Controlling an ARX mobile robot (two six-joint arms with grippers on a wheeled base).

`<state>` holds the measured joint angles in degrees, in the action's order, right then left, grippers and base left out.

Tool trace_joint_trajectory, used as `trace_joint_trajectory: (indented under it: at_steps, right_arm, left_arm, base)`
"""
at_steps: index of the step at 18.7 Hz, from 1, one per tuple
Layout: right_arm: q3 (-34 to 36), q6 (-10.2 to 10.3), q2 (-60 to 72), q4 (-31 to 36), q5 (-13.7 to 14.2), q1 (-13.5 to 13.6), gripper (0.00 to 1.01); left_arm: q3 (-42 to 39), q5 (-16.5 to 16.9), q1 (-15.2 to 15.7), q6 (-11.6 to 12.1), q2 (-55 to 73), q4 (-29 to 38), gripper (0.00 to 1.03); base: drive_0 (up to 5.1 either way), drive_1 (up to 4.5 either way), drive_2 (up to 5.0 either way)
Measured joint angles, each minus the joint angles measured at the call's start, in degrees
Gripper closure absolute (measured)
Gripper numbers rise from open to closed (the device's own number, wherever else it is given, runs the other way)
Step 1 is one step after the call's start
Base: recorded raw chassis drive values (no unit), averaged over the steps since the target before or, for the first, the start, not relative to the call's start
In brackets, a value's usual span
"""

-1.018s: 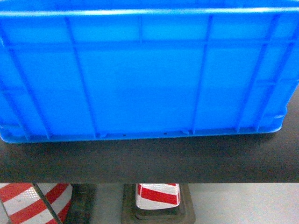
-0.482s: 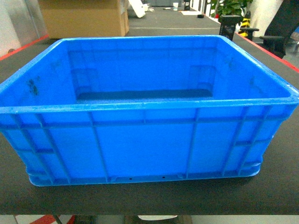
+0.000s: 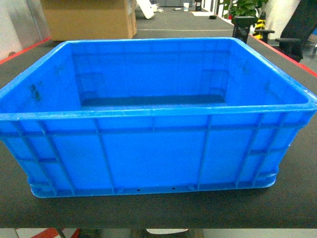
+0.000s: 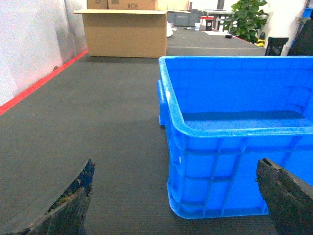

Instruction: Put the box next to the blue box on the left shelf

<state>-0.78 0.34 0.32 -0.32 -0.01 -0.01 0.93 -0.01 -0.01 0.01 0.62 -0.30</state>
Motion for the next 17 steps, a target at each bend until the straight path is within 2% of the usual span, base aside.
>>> trace_joint_trajectory:
  at_steps: [17]
  right_arm:
    - [0.0,0.0,0.0,0.0,0.0,0.0,0.03]
  left_arm:
    - [0.0,0.0,0.0,0.0,0.0,0.0,0.05]
  base:
    - [0.0,0.0,0.0]
